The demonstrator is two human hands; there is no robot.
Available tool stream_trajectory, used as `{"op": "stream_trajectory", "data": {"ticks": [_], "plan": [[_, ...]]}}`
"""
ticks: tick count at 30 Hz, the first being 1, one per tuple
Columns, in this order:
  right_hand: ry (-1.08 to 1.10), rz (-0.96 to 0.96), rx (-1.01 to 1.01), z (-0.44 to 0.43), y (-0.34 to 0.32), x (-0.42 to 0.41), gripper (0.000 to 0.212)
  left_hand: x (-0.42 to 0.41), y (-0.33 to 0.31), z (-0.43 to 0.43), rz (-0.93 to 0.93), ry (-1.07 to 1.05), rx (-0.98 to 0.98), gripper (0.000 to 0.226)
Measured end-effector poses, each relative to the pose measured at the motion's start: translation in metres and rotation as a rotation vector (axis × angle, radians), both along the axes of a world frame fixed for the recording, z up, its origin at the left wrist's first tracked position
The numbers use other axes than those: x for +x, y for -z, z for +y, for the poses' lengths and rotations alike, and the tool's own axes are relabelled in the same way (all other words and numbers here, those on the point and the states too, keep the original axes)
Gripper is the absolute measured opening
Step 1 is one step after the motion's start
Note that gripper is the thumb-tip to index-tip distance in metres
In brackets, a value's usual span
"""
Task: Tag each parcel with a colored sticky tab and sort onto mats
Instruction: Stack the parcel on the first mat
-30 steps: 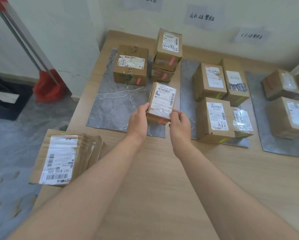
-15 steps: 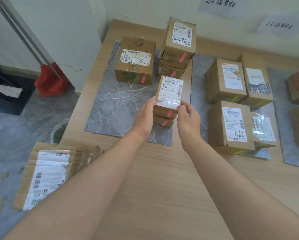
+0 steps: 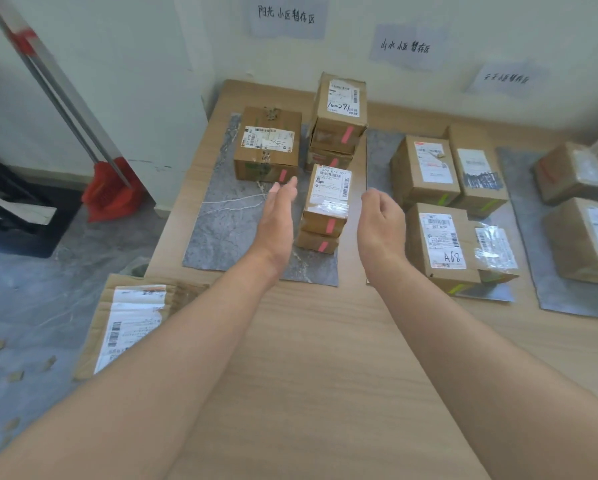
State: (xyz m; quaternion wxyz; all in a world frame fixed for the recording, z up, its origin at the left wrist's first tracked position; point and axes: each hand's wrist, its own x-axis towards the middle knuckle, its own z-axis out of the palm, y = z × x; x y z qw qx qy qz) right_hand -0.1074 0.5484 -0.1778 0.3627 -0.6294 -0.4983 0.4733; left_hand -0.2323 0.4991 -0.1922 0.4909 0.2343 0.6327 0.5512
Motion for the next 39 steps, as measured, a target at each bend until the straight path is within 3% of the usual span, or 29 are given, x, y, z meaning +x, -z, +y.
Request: {"op": "stream_trajectory", "data": {"ticks": [11,15,20,28,31,34,39], "plan": [[0.014,0.174,0.197,-0.065,-0.131,0.043,0.043,0.044,-0.120,-0.046,0.128,0.101,0.255,0.052],[0.001,0.201,0.244,-0.094,-0.176,0.072,0.038,0.071,-0.168,-0.070,0.132,0.113,0.264,0.065],[-0.083,0.191,0.225,-0.132,-0.221,0.121,0.048,0.115,-0.204,-0.098,0.111,0.181,0.275,0.090],[-0.200,0.271,0.221,-0.208,-0.261,0.214,0.031,0.217,-0.266,-0.190,0.230,0.128,0.400,0.056],[-0.217,0.278,0.234,-0.232,-0.264,0.240,0.037,0.244,-0.272,-0.219,0.252,0.130,0.411,0.059],[-0.238,0.255,0.259,-0.253,-0.266,0.255,0.055,0.260,-0.276,-0.245,0.302,0.167,0.441,0.037],[-0.300,0.294,0.245,-0.281,-0.264,0.260,0.054,0.263,-0.276,-0.279,0.266,0.092,0.382,0.057]]}}
